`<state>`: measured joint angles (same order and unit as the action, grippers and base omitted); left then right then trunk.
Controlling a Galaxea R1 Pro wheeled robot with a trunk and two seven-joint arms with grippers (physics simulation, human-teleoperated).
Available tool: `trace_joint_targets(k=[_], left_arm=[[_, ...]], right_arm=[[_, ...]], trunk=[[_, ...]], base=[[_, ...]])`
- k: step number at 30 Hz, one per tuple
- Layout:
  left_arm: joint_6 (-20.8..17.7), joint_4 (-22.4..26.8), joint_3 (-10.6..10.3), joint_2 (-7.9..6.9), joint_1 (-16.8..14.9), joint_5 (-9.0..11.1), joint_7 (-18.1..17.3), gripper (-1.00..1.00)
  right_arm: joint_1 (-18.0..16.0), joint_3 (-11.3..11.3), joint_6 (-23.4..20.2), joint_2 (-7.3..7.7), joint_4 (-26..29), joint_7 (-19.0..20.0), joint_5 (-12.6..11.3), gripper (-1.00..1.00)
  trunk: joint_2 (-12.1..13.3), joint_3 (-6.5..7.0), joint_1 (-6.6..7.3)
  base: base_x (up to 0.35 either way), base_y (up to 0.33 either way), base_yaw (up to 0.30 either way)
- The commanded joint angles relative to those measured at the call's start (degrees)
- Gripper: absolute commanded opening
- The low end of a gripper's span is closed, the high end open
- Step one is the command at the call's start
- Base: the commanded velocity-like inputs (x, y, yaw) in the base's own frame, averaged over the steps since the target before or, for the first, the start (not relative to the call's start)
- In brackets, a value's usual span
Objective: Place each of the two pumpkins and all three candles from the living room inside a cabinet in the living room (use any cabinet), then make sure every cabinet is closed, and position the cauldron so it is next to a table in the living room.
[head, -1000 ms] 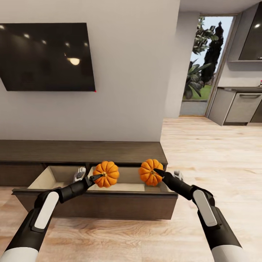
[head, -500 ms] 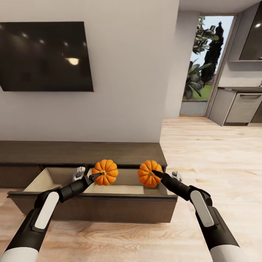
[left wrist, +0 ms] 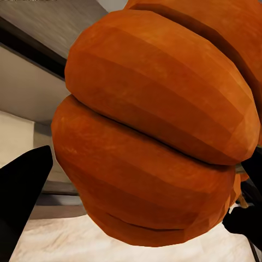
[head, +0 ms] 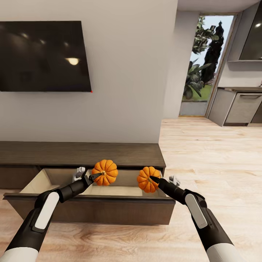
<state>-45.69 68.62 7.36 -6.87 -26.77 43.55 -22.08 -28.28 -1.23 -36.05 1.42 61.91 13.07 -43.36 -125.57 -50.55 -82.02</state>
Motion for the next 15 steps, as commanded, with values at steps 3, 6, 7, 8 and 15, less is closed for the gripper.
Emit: trace_joint_targets(k=[3,6,7,8,15], left_arm=[[-0.4,0.0,0.1,0.02,0.0,0.1,-0.2,-1.00],[-0.4,-0.1,0.1,0.02,0.0,0.1,-0.2,-1.00],[-0.4,-0.1,0.1,0.02,0.0,0.1,-0.2,-1.00],[-0.4,-0.1,0.1,0.02,0.0,0.1,-0.2,-1.00],[-0.3,-0.2,0.0,0.02,0.0,0.1,-0.2,-1.00]], right_arm=[[0.0,0.3,1.0,-0.01,0.0,0.2,-0.1,-1.00],[0.0,1.3,2.8,-0.01,0.1,0.2,-0.1,-1.00],[0.0,1.6,3.1,-0.06,0.1,0.2,-0.1,-1.00],[0.0,1.8,3.5,-0.27,0.1,0.2,-0.1,-1.00],[0.0,2.1,6.0,-2.74,-0.1,0.0,0.0,-1.00]], trunk=[[0.0,-0.05,0.01],[0.0,-0.05,0.01],[0.0,-0.05,0.01],[0.0,-0.05,0.01],[0.0,-0.05,0.01]], base=[[0.002,-0.002,0.000],[0.000,0.000,0.000],[0.000,0.000,0.000],[0.000,0.000,0.000],[0.001,0.000,0.000]])
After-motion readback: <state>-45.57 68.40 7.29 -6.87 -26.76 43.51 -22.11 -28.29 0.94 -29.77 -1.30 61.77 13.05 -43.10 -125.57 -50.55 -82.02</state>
